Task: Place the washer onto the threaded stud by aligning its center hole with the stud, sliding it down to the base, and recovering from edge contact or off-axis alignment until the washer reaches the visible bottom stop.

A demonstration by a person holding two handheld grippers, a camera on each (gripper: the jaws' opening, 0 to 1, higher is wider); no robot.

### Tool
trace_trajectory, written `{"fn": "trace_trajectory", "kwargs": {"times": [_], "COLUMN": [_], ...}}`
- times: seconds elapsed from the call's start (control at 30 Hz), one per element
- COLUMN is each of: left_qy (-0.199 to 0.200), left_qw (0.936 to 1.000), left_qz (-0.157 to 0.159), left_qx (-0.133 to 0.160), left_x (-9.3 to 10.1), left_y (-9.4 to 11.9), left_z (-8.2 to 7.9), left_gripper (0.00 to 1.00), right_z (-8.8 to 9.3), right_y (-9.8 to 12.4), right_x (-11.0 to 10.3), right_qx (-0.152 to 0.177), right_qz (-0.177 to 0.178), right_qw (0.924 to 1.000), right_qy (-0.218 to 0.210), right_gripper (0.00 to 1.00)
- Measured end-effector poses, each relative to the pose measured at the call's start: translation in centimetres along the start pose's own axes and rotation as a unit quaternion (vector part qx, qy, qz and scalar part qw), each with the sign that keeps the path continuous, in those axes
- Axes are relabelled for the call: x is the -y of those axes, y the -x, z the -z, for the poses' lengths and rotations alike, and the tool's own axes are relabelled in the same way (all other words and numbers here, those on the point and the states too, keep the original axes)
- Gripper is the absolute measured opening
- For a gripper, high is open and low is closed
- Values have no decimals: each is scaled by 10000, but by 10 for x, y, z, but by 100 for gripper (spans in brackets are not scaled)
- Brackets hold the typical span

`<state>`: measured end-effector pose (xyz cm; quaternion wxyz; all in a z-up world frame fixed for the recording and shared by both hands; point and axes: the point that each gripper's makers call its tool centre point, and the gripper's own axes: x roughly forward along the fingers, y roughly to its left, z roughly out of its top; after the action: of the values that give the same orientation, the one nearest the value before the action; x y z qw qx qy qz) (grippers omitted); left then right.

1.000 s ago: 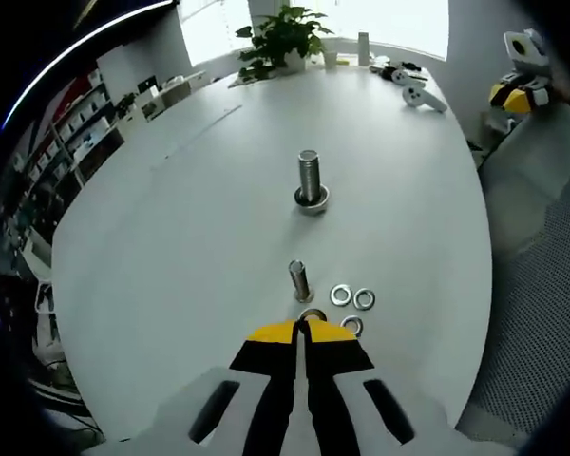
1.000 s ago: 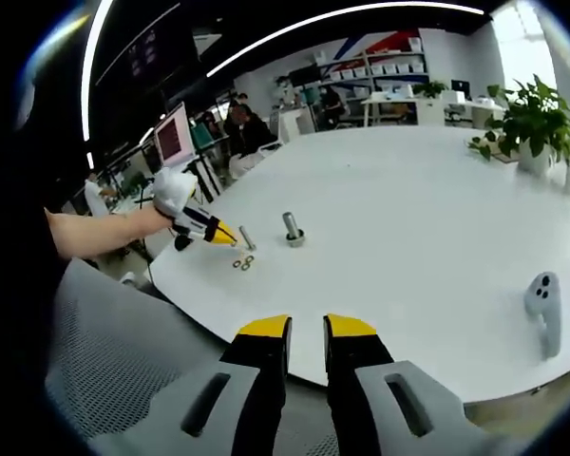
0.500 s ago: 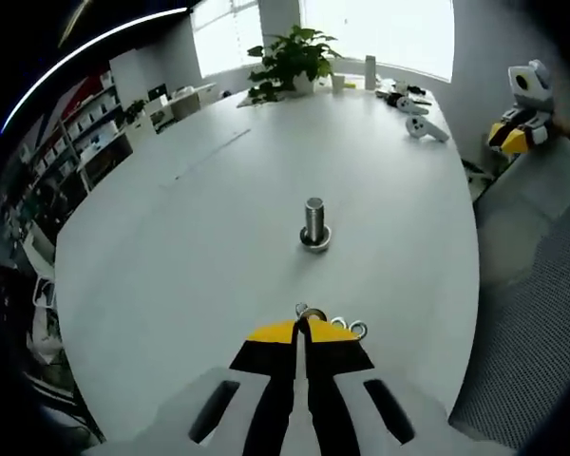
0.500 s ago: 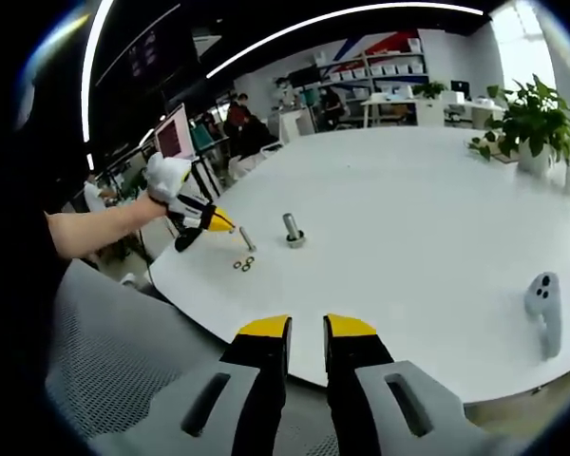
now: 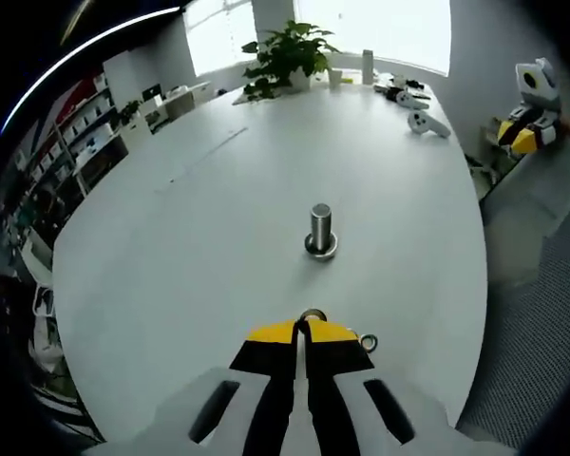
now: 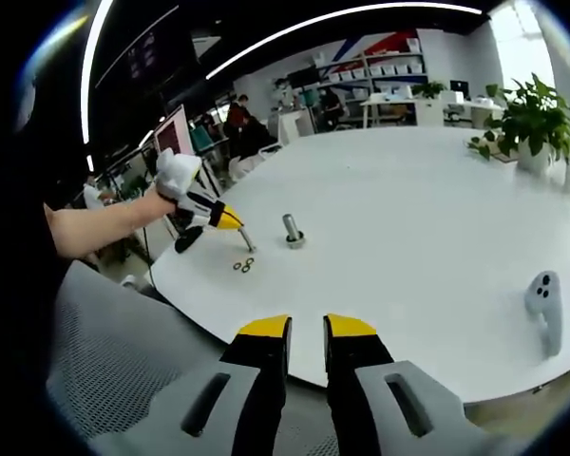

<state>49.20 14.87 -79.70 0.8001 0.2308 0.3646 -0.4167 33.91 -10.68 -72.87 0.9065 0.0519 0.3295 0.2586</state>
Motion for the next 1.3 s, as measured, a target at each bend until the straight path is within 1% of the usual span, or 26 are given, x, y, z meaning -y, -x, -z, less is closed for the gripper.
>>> {"fn": "trace_trajectory", "kwargs": {"times": [0.17, 0.33, 0.53, 0.73, 1.1, 1.17, 1.3], "left_qy": [-8, -23, 2, 43, -42, -38, -66], "left_qw": [10000, 9999, 9998, 9998, 9998, 9998, 9999], "left_qz": [19, 43, 50, 67, 87, 129, 124], "left_qx": [-13, -126, -181, -160, -185, -137, -51], "left_x": [1, 2, -1, 0, -2, -1, -2], "left_y": [1, 0, -1, -1, -2, -1, -1], "left_z": [-1, 4, 8, 6, 6, 5, 1], "left_gripper": [0, 0, 0, 0, 0, 1, 5], "right_z": [0, -1, 0, -1, 0, -1, -1], "right_y": [0, 0, 0, 0, 0, 0, 0], "right_x": [0, 0, 0, 0, 0, 1, 1], "right_qx": [14, 31, 30, 36, 41, 39, 44], "right_qz": [-5, -4, -4, 5, 14, 15, 22], "right_qw": [10000, 10000, 10000, 10000, 10000, 10000, 10000], "right_qy": [-17, -34, -39, -55, -71, -73, -80], "right_gripper": [16, 16, 16, 16, 16, 16, 16]}}
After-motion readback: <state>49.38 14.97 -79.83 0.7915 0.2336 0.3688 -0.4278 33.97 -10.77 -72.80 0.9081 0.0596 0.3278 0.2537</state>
